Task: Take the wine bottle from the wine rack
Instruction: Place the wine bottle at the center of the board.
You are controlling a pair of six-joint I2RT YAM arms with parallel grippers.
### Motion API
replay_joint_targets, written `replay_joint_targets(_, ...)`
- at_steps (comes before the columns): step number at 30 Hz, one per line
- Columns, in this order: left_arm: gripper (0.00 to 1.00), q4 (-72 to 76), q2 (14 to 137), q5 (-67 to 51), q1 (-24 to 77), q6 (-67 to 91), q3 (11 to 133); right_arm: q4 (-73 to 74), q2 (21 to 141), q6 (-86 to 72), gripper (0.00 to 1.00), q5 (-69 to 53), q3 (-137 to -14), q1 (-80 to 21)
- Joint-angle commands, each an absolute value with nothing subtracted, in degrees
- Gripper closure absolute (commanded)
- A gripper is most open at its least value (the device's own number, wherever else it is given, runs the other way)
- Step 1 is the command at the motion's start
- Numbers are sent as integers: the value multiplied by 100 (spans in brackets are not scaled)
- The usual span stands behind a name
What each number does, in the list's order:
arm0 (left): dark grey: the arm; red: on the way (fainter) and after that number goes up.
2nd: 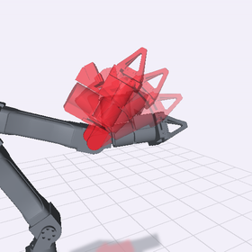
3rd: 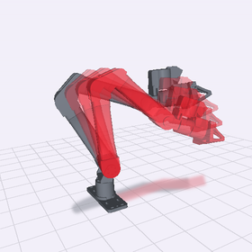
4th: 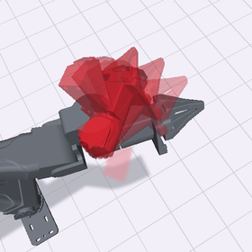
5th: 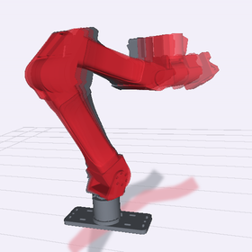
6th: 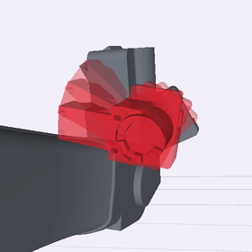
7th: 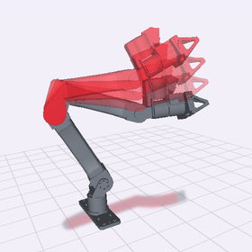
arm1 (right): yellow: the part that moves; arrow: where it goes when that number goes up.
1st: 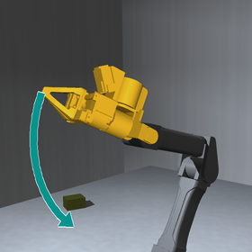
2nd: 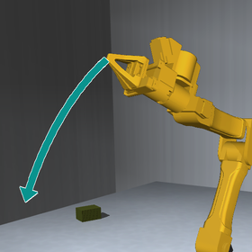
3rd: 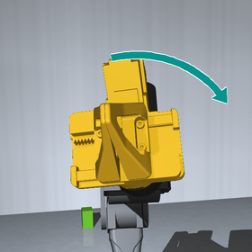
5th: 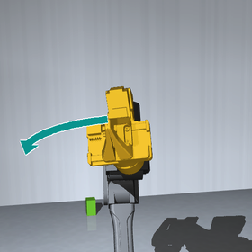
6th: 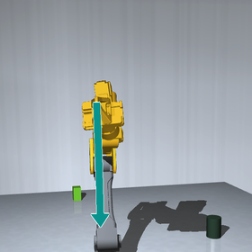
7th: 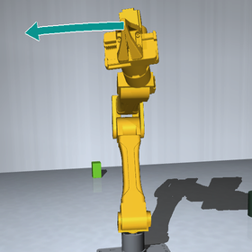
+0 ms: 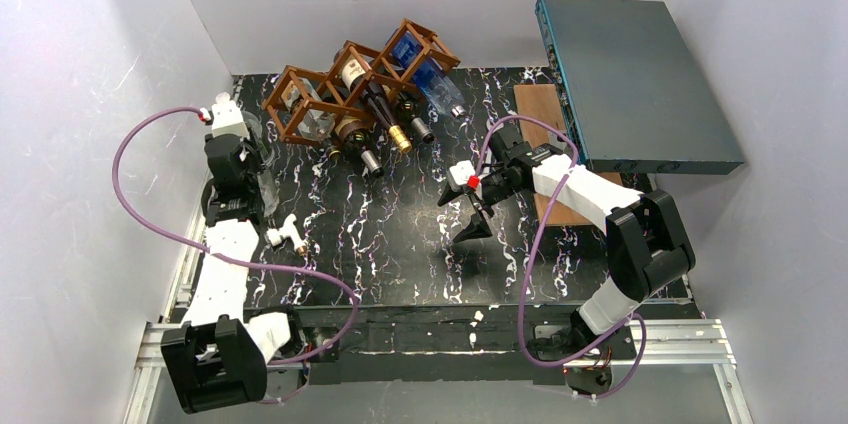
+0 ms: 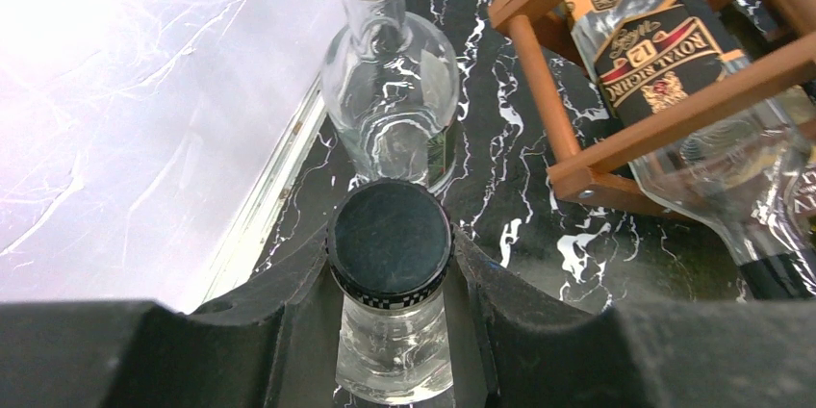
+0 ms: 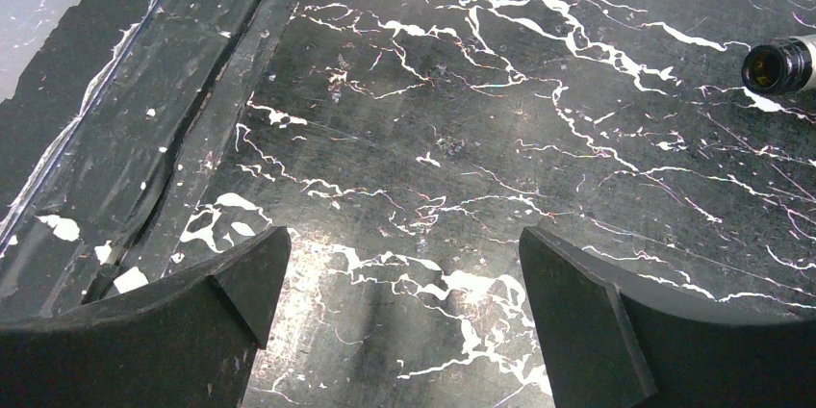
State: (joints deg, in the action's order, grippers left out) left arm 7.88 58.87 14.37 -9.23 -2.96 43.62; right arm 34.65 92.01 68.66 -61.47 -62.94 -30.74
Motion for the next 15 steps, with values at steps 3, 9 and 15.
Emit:
replay_joint_targets(3,92,2003,5798,1993,-1157,-46,4873,3595,9134,6979,2,-6276,-6514,-3050)
replay_joint_targets(9,57,2004,5752,2104,-1252,322,4578,3595,9124,6987,2,-6274,-6513,-3050)
replay_joint_targets(15,36,1939,5574,2016,-1252,356,4465,3603,9112,6987,2,-6283,-6513,-3045)
